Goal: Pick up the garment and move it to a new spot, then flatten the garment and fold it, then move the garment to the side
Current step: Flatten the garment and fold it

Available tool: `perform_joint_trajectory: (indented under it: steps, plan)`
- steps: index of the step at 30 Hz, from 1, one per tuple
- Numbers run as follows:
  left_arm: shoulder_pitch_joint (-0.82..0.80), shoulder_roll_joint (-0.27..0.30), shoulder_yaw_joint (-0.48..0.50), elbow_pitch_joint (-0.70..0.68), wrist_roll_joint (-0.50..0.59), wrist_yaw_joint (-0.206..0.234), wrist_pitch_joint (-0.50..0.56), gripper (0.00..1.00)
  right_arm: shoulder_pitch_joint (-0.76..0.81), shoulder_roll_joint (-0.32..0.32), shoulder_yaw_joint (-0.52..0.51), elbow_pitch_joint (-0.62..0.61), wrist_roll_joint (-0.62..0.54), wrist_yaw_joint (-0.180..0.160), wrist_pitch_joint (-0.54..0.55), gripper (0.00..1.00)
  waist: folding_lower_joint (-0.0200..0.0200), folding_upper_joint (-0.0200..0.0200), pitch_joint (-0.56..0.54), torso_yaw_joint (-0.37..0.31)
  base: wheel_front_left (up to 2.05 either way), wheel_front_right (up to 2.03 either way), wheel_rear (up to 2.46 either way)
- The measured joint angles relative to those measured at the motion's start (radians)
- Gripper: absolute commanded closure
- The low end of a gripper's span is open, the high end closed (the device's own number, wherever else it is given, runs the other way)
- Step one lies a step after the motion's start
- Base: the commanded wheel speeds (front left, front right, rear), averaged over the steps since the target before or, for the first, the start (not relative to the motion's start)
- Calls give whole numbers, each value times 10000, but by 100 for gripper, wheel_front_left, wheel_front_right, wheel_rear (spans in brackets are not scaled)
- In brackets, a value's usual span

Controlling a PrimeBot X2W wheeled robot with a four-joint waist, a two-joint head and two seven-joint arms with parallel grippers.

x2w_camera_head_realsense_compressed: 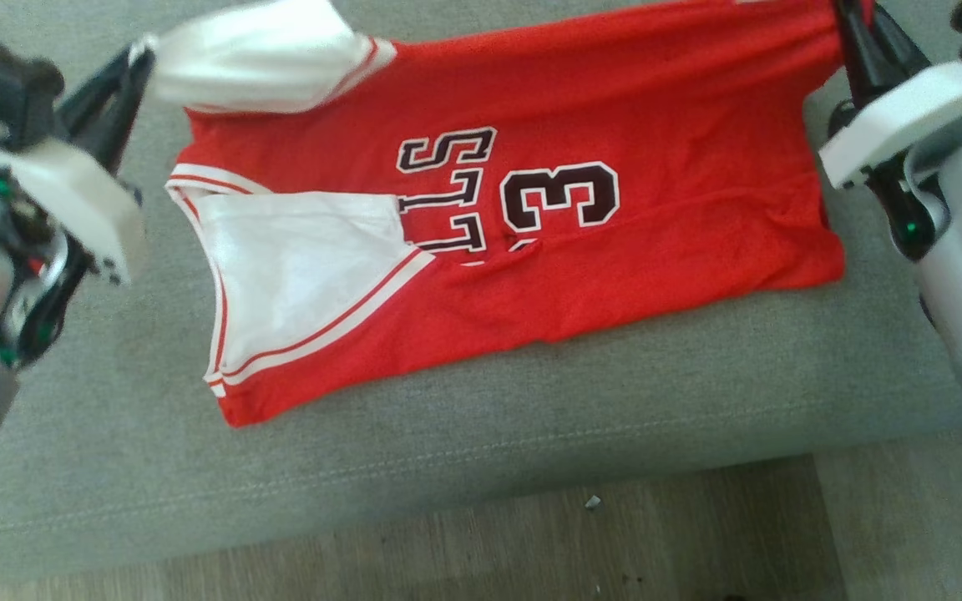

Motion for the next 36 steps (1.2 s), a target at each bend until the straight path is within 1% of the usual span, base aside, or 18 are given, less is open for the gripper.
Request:
perform_joint_trajectory:
  steps: [2, 8, 13, 17, 20, 22, 26, 27, 29, 30, 31, 32, 33, 34, 35, 36]
  plan:
    - [476, 313, -12, -669, -104, 171, 190, 100, 185, -138, 6, -98, 155, 0, 8, 100, 0, 0, -105, 51, 0, 0, 0]
    - [1856, 1285, -134, -2612, -393, 426, 903, 100, 739, -483, 31, -435, 391, 0, 148, 100, 0, 0, -373, 257, 0, 0, 0]
    - [2915, 1985, -355, -3900, -729, 506, 1473, 100, 1189, -779, 186, -894, 548, 0, 497, 100, 0, 0, -556, 394, 0, 0, 0]
    - [3569, 2412, -435, -4592, -1060, 508, 1779, 100, 1581, -1014, 360, -1383, 748, 0, 974, 100, 0, 0, -687, 469, 0, 0, 0]
    - [3870, 2619, -568, -4953, -1283, 493, 2027, 100, 1895, -1244, 479, -1758, 859, 0, 1432, 100, 0, 0, -767, 499, 0, 0, 0]
    - [4020, 2711, -702, -5118, -1381, 385, 2151, 100, 2108, -1400, 554, -2034, 940, 0, 1787, 100, 0, 0, -816, 507, 0, 0, 0]
    - [4210, 2746, -907, -5350, -1511, 240, 2313, 100, 2512, -1699, 640, -2652, 1243, 0, 2414, 100, 0, 0, -924, 469, 0, 0, 0]
    - [4310, 2748, -1012, -5421, -1547, 230, 2362, 100, 2677, -1854, 694, -2997, 1379, 0, 2777, 100, 0, 0, -981, 421, 0, 0, 0]
    - [4367, 2748, -1097, -5432, -1580, 150, 2429, 100, 2838, -1985, 719, -3308, 1488, 0, 3214, 100, 0, 0, -1039, 367, 0, 0, 0]
    - [4382, 2746, -1141, -5436, -1580, 146, 2431, 100, 2941, -2054, 734, -3467, 1544, 0, 3450, 71, 0, 0, -1072, 339, 0, 0, 0]
    - [4413, 2748, -1168, -5436, -1582, 140, 2464, 100, 3055, -2092, 685, -3563, 1712, 0, 3705, 9, 0, 0, -1107, 313, 0, 0, 0]
    - [4454, 2746, -1210, -5432, -1613, 142, 2525, 100, 3180, -2140, 639, -3645, 1885, 0, 3971, 0, 0, 0, -1146, 288, 0, 0, 0]
    - [4454, 2746, -1210, -5432, -1613, 142, 2525, 85, 3180, -2140, 639, -3645, 1885, 0, 3971, 0, 0, 0, -1146, 288, 0, 0, 0]
    - [4517, 2748, -1252, -5423, -1695, 146, 2573, 56, 3313, -2197, 577, -3749, 1971, 0, 4151, 0, 0, 0, -1186, 264, 0, 0, 0]
    - [4580, 2748, -1292, -5413, -1741, 153, 2617, 8, 3439, -2249, 499, -3873, 2021, 0, 4289, 0, 0, 0, -1223, 238, 0, 0, 0]
    - [4649, 2748, -1304, -5413, -1741, 157, 2633, 0, 3546, -2314, 407, -4013, 2023, 0, 4374, 0, 0, 0, -1258, 213, 0, 0, 0]
